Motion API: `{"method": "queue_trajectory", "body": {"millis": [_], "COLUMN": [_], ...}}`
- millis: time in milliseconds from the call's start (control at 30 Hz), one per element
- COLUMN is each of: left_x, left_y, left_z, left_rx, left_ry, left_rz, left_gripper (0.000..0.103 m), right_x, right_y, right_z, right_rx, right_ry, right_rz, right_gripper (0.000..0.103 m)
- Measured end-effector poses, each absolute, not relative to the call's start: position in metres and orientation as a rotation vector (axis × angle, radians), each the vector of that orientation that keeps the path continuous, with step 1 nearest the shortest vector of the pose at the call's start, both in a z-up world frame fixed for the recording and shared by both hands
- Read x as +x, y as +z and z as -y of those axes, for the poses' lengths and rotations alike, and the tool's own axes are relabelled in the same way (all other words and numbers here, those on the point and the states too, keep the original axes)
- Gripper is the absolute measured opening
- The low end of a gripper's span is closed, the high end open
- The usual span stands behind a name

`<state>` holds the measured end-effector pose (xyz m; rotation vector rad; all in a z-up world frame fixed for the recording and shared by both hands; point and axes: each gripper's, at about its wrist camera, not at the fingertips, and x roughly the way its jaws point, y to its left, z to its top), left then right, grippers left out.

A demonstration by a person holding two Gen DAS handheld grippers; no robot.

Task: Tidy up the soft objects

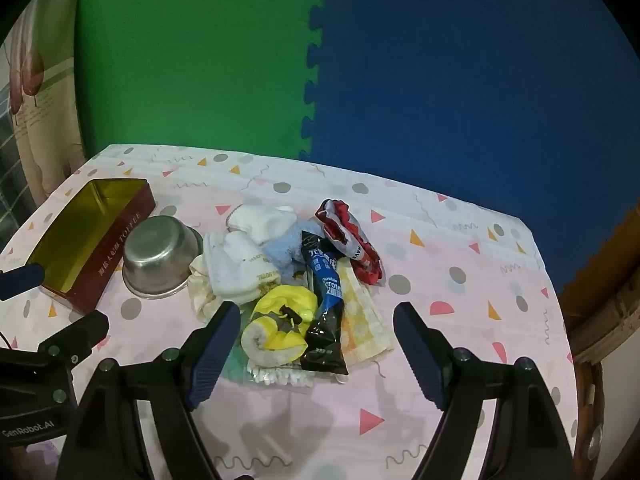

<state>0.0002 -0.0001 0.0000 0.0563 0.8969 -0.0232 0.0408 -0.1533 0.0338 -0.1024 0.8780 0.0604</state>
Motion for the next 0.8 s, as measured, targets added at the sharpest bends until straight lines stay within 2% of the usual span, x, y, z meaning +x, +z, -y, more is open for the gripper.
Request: {"method": "queue_trajectory", "body": {"millis": [800], "left_x": [-0.003], "left_y": [-0.003], "left_z": [-0.006], "left_rx": [0.044], "left_ry": [-0.014], "left_rz": [-0.863], "left_gripper": [0.09], "right_x": [0.041], "right_y": [0.035], "right_z": [0.153], "right_rx": [-0.098], "right_ry": [0.065], "right_rz": [-0.878], "right_gripper": [0.081]}}
